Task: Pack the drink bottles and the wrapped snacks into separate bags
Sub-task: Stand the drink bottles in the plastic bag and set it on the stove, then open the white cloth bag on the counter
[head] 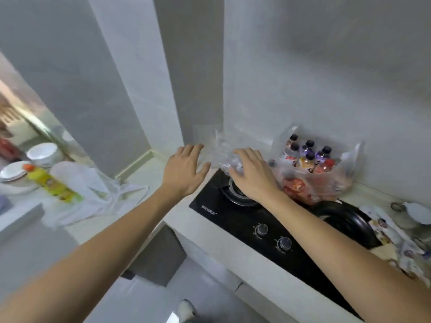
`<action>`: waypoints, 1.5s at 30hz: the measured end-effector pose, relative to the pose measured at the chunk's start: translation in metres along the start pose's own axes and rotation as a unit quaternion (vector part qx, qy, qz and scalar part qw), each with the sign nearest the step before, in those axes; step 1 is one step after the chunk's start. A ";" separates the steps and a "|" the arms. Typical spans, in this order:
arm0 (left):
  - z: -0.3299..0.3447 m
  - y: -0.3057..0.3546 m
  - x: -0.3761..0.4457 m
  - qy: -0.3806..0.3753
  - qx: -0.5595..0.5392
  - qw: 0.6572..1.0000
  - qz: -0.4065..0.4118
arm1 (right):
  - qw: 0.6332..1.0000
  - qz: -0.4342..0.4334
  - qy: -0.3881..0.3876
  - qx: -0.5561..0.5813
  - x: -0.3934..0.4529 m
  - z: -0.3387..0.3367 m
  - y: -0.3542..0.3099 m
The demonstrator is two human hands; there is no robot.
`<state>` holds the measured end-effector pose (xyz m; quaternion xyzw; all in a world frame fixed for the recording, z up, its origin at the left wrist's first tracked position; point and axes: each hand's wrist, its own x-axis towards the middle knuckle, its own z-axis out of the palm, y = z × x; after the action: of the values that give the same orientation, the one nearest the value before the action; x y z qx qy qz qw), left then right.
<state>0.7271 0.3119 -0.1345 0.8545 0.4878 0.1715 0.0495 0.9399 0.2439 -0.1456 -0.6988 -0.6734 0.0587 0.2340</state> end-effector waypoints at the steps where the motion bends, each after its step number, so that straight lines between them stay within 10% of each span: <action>1: -0.009 -0.019 -0.017 0.010 0.005 1.000 -0.020 | 1.000 -0.023 -0.005 0.013 0.000 0.012 -0.019; 17: -0.056 -0.320 -0.217 0.036 -0.015 0.965 -0.258 | 0.978 -0.148 -0.132 0.069 0.023 0.222 -0.298; 45: -0.030 -0.614 -0.115 -0.004 -0.222 0.911 -0.347 | 0.968 -0.050 -0.244 -0.019 0.171 0.458 -0.455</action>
<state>0.1616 0.5310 -0.2887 0.5988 0.7028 0.2442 0.2965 0.3572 0.5152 -0.3256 -0.6334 -0.7449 0.2031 0.0522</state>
